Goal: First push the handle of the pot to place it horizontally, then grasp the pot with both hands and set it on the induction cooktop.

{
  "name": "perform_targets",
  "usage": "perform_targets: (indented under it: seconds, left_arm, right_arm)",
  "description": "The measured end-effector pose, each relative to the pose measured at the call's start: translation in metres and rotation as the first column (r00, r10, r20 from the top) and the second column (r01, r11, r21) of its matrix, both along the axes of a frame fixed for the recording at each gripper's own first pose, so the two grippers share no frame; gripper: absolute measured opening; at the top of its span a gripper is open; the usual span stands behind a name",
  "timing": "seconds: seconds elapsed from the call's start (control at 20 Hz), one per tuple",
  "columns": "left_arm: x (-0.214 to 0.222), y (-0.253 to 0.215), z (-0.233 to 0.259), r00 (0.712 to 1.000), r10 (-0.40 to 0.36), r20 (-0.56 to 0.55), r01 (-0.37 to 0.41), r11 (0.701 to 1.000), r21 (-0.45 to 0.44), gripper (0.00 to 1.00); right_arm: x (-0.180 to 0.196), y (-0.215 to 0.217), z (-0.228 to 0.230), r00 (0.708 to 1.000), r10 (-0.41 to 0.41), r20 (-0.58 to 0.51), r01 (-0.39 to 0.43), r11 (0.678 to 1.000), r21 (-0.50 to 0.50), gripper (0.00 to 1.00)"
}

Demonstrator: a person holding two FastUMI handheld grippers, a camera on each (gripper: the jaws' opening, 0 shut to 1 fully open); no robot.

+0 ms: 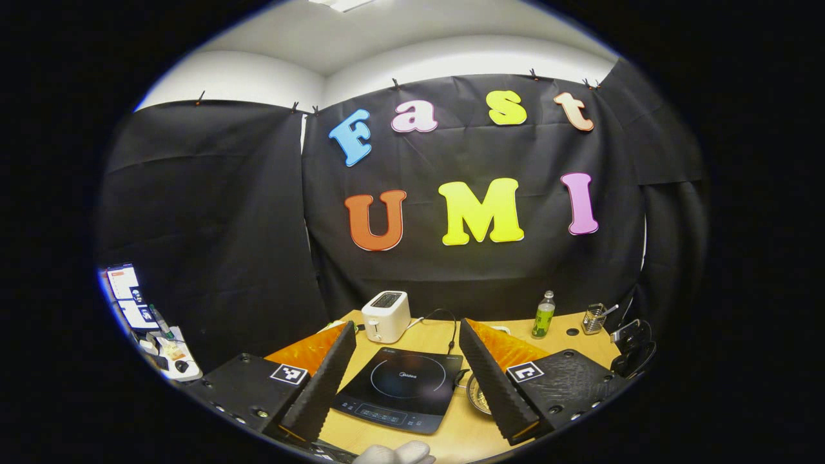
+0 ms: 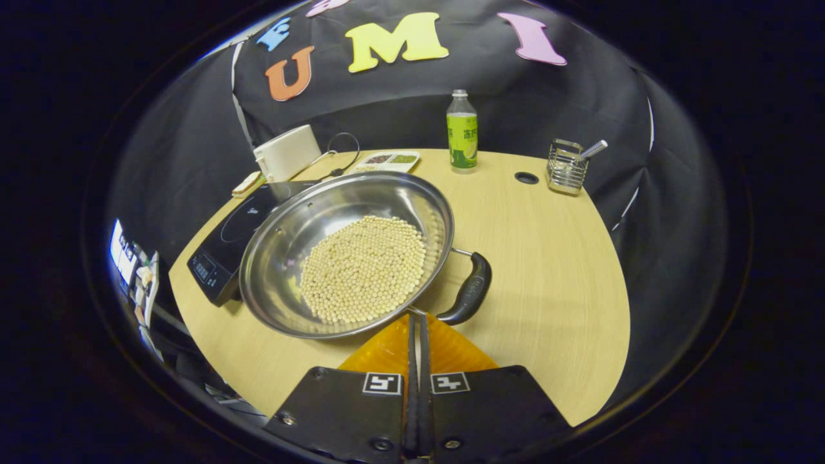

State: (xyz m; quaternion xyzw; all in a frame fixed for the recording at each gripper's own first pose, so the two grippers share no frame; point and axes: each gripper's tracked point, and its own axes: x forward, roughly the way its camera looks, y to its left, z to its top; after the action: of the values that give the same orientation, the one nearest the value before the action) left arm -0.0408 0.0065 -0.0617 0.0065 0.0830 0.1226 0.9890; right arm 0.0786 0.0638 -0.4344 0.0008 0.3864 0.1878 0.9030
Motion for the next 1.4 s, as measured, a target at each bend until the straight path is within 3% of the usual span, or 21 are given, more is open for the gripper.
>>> perform_targets:
  seconds: [0.7,0.8,1.0,1.2,1.35,1.4]
  left_arm:
    - [0.020,-0.020,-0.003,1.000,0.015,-0.014,-0.015,1.000,0.005,0.96]
    - [0.021,-0.017,-0.005,1.000,0.008,-0.017,-0.008,1.000,0.009,0.96]
    - [0.026,-0.017,-0.011,1.000,-0.020,-0.018,0.020,1.000,0.005,0.96]
    - [0.035,-0.018,-0.025,0.997,-0.081,-0.020,0.081,0.997,-0.002,0.96]
    - [0.040,-0.012,-0.045,0.992,-0.118,-0.046,0.117,0.993,-0.012,0.97]
    - [0.042,-0.009,-0.051,0.990,-0.131,-0.054,0.130,0.991,-0.021,0.96]
  right_arm:
    - [0.035,-0.024,0.005,1.000,0.012,0.005,-0.011,1.000,-0.019,0.04]
    - [0.034,-0.029,0.009,1.000,-0.002,0.015,0.003,0.999,-0.043,0.00]
    - [0.030,-0.039,0.025,0.998,-0.022,0.062,0.027,0.996,-0.088,0.04]
    - [0.021,-0.038,0.042,0.995,-0.049,0.087,0.055,0.996,-0.076,0.04]
    - [0.011,-0.039,0.053,0.990,-0.091,0.103,0.098,0.993,-0.063,0.12]
    - [0.006,-0.039,0.058,0.989,-0.104,0.108,0.111,0.992,-0.062,0.29]
